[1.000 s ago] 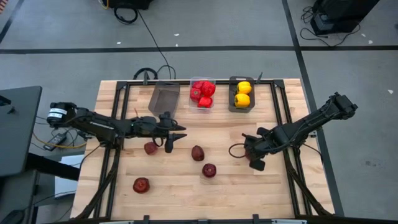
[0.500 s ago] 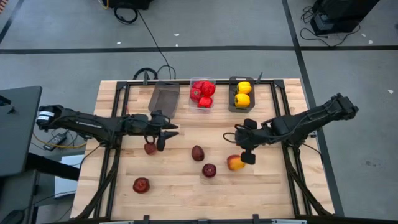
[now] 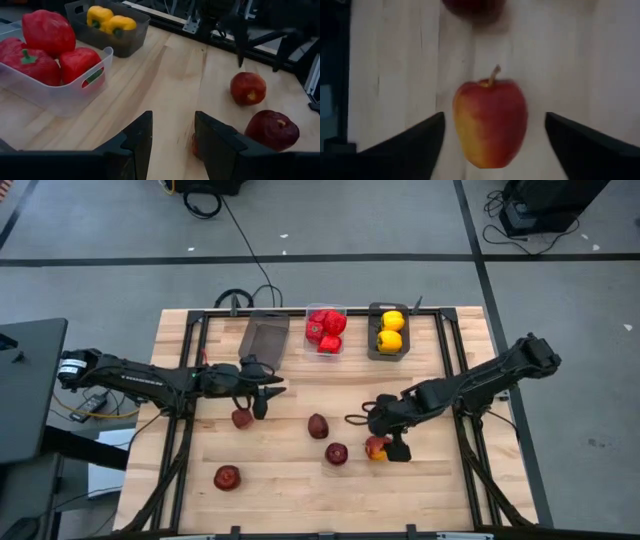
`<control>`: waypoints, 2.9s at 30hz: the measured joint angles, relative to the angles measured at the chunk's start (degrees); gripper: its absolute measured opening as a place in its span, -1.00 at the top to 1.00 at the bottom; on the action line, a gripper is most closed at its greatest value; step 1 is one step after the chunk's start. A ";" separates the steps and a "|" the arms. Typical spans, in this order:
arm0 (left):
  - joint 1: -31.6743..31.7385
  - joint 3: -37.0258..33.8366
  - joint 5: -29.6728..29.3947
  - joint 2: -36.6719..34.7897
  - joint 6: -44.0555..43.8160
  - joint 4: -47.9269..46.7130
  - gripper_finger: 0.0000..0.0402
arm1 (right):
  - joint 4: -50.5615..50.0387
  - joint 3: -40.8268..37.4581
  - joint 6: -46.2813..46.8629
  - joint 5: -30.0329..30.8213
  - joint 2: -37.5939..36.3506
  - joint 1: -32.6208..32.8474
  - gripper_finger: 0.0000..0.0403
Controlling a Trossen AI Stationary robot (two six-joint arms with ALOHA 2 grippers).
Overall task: Sort produce into baskets
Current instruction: Put the top right apple into the left black transparent bin
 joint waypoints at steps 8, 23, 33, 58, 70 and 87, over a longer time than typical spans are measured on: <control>0.00 0.00 0.04 0.00 -0.02 -0.06 0.24 | 0.65 0.02 4.01 -4.33 9.73 2.43 -0.87; 0.00 0.00 -0.05 0.02 -1.18 -0.17 0.24 | 9.55 -0.04 -6.93 15.38 3.76 -2.67 -0.60; -0.01 -0.02 -6.38 1.45 7.52 10.76 0.24 | 39.19 -0.02 -18.79 22.65 -0.10 -12.38 -0.65; 0.20 -0.02 -4.72 4.94 29.79 27.54 0.24 | 74.01 0.13 -20.10 15.58 16.34 -20.52 -0.66; 2.43 0.00 -6.60 7.19 27.13 31.38 0.54 | 74.02 0.13 -20.33 15.62 16.32 -20.47 -0.67; 2.51 0.00 -1.70 7.19 26.71 31.96 0.97 | 74.04 0.13 -20.39 15.36 16.21 -20.45 -0.67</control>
